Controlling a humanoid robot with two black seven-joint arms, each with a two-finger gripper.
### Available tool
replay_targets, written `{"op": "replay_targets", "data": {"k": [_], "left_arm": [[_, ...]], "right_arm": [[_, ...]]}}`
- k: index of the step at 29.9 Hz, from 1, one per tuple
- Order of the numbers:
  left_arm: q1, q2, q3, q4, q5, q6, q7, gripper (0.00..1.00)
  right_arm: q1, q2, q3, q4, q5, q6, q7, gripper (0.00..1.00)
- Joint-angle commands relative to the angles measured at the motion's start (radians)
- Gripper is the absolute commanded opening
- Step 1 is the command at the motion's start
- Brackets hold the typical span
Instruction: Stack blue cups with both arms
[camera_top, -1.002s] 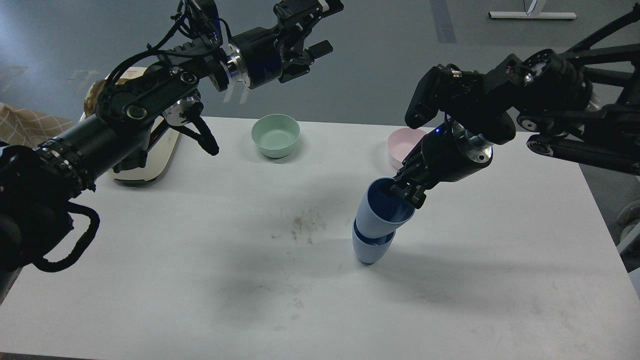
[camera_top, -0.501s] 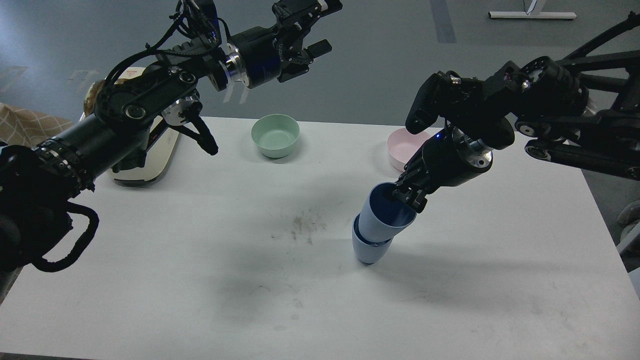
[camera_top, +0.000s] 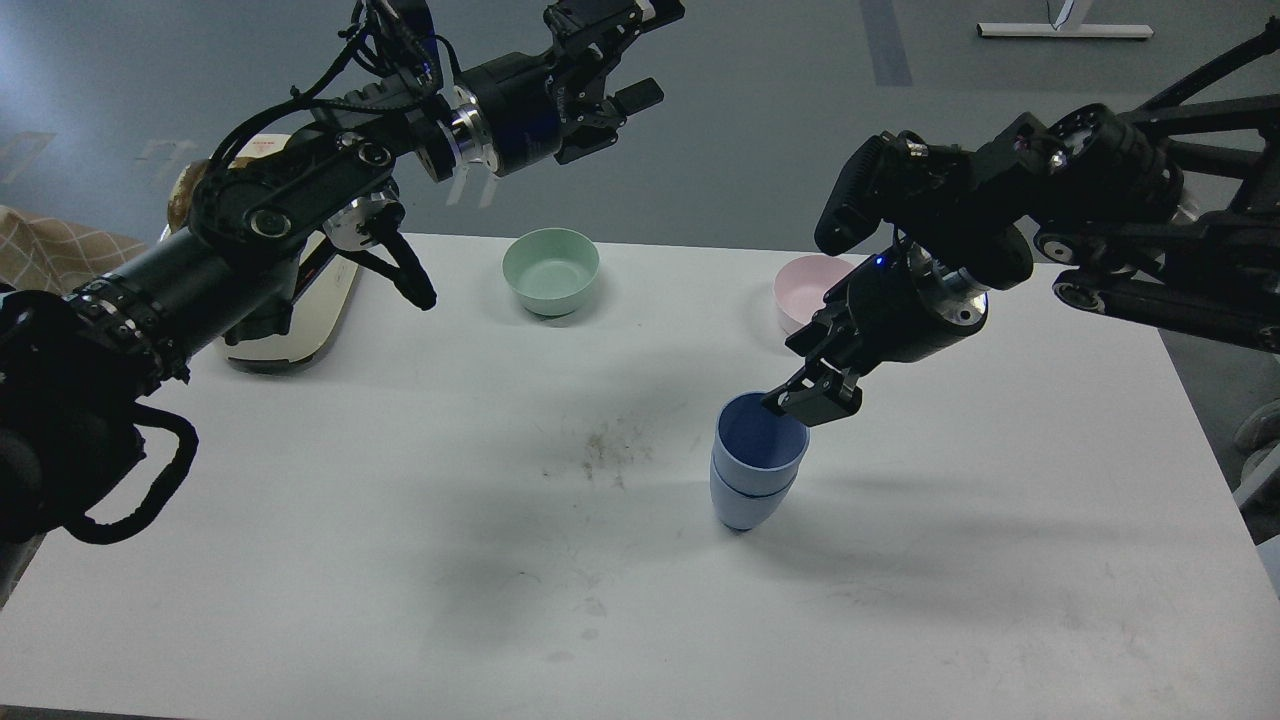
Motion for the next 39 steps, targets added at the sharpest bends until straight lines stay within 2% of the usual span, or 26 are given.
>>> {"op": "replay_targets", "data": {"k": [1, 9, 14, 18, 22, 24, 27, 29, 32, 39], "left_arm": [[-0.003, -0.001, 0.002, 0.001, 0.002, 0.000, 0.003, 0.96], [0.003, -0.004, -0.018, 0.031, -0.003, 0.010, -0.011, 0.98], [0.031, -0.014, -0.063, 0.031, -0.005, 0.087, -0.011, 0.98], [0.080, -0.019, -0.080, 0.041, -0.023, 0.146, -0.006, 0.98], [0.103, -0.053, -0.080, 0.096, -0.054, 0.144, -0.008, 0.98], [0.130, -0.091, -0.080, 0.168, -0.098, 0.130, -0.008, 0.98], [0.161, -0.106, -0.081, 0.201, -0.145, 0.084, -0.011, 0.98], [0.190, -0.114, -0.081, 0.201, -0.190, 0.047, -0.015, 0.98], [0.233, -0.125, -0.086, 0.204, -0.224, 0.044, -0.035, 0.98], [0.308, -0.142, -0.150, 0.205, -0.224, 0.028, -0.035, 0.98]], "right_arm": [[0.020, -0.068, 0.061, -0.058, 0.097, 0.000, 0.000, 0.95], [-0.073, -0.229, 0.202, -0.276, 0.372, 0.000, 0.000, 1.00], [-0.266, -0.219, 0.365, -0.411, 0.579, -0.071, 0.000, 1.00], [-0.484, -0.132, 0.588, -0.507, 0.642, -0.185, 0.000, 1.00], [-0.641, 0.004, 0.796, -0.601, 0.745, -0.243, 0.000, 1.00], [-0.729, 0.076, 0.926, -0.673, 0.786, -0.236, 0.000, 1.00], [-0.774, 0.123, 1.014, -0.713, 0.800, -0.207, 0.000, 1.00], [-0.814, 0.165, 1.054, -0.722, 0.837, -0.167, 0.000, 1.00], [-0.852, 0.191, 1.120, -0.725, 0.923, -0.122, 0.000, 1.00], [-0.926, 0.258, 1.196, -0.762, 0.992, -0.041, 0.000, 1.00]]}}
